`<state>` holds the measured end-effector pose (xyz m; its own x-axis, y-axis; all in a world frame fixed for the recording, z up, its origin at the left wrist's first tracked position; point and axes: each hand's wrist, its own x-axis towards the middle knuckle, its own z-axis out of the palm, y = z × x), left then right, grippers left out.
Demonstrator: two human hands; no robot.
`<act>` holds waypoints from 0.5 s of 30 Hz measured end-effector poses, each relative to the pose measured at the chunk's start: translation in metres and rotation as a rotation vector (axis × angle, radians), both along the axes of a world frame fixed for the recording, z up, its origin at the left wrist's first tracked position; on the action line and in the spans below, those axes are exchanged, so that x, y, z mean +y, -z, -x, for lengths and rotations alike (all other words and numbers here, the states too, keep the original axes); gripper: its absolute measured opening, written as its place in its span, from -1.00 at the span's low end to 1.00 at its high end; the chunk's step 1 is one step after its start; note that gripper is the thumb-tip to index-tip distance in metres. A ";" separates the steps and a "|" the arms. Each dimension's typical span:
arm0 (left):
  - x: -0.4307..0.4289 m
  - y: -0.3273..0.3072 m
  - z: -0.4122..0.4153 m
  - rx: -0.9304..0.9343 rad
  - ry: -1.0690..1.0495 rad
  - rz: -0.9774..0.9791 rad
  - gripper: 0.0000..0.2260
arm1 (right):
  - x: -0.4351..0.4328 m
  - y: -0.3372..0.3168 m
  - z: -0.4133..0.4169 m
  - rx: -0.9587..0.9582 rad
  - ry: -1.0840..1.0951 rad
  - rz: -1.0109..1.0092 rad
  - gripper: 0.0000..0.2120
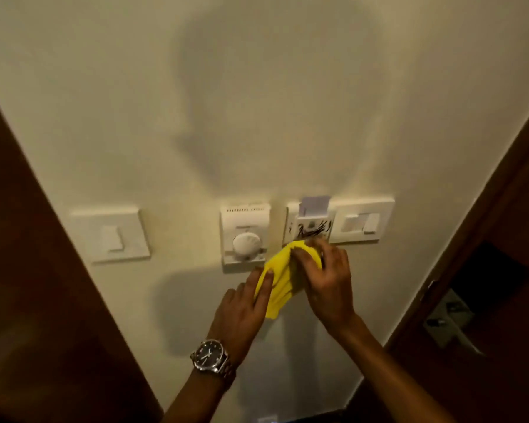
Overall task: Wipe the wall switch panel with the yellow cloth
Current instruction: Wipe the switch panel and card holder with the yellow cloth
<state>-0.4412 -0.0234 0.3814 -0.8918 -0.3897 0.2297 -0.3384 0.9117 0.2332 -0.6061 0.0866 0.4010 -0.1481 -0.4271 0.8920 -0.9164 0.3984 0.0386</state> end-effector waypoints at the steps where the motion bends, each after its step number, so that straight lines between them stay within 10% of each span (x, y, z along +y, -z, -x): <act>1: 0.001 0.004 0.011 -0.014 -0.066 0.092 -0.37 | 0.000 -0.003 0.007 -0.009 -0.008 -0.010 -0.74; 6: -0.001 -0.040 0.021 0.088 0.094 0.512 -0.67 | -0.003 0.004 0.024 0.002 0.121 -0.027 -0.65; 15: -0.062 -0.286 0.102 0.720 -0.084 0.921 -0.36 | -0.029 0.035 -0.011 -0.497 0.035 -0.080 -0.38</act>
